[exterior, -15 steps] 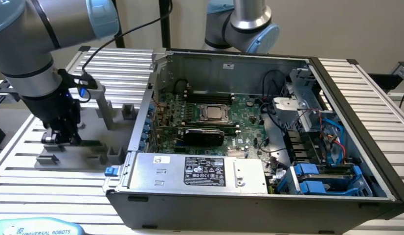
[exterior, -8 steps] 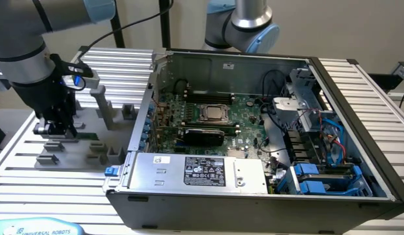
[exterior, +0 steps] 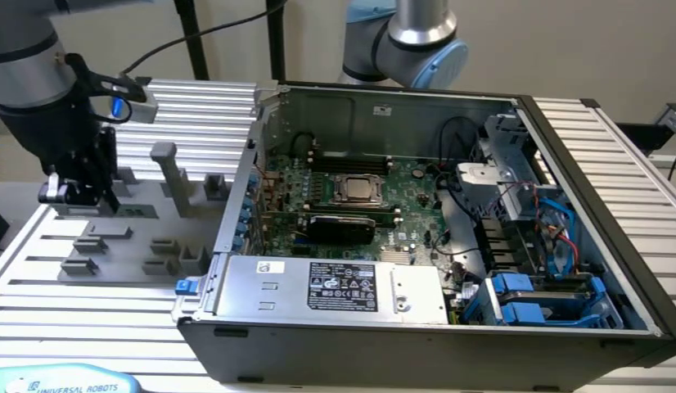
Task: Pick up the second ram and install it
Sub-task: 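Pick up the second ram and move it above second insertion slot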
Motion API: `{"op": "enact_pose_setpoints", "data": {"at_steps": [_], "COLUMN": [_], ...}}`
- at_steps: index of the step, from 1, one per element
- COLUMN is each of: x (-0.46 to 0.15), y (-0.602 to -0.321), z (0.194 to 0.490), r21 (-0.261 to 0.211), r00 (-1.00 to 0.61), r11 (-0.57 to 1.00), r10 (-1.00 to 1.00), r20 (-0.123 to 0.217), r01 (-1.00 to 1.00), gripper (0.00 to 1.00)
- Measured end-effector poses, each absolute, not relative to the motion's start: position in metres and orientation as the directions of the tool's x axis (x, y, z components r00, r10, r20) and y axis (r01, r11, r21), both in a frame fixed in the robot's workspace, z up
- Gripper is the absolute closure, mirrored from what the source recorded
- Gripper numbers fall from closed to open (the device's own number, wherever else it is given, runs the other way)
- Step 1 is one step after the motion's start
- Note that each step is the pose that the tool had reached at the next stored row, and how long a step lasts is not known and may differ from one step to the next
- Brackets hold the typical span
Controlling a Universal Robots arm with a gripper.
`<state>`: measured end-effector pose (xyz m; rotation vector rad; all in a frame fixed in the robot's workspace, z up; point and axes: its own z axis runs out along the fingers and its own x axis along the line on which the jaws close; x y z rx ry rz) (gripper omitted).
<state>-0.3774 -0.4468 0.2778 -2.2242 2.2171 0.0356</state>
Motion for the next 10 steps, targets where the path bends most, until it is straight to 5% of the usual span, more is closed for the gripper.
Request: {"op": "enact_pose_setpoints", "data": {"at_steps": [10], "x": [-0.366], "y": [-0.446], "z": [0.323], "r21": [0.015], "r00": [0.003], "r11": [-0.003], "r10": [-1.000], "r20": [-0.017], "r01": [-1.000], "gripper": [0.87]}}
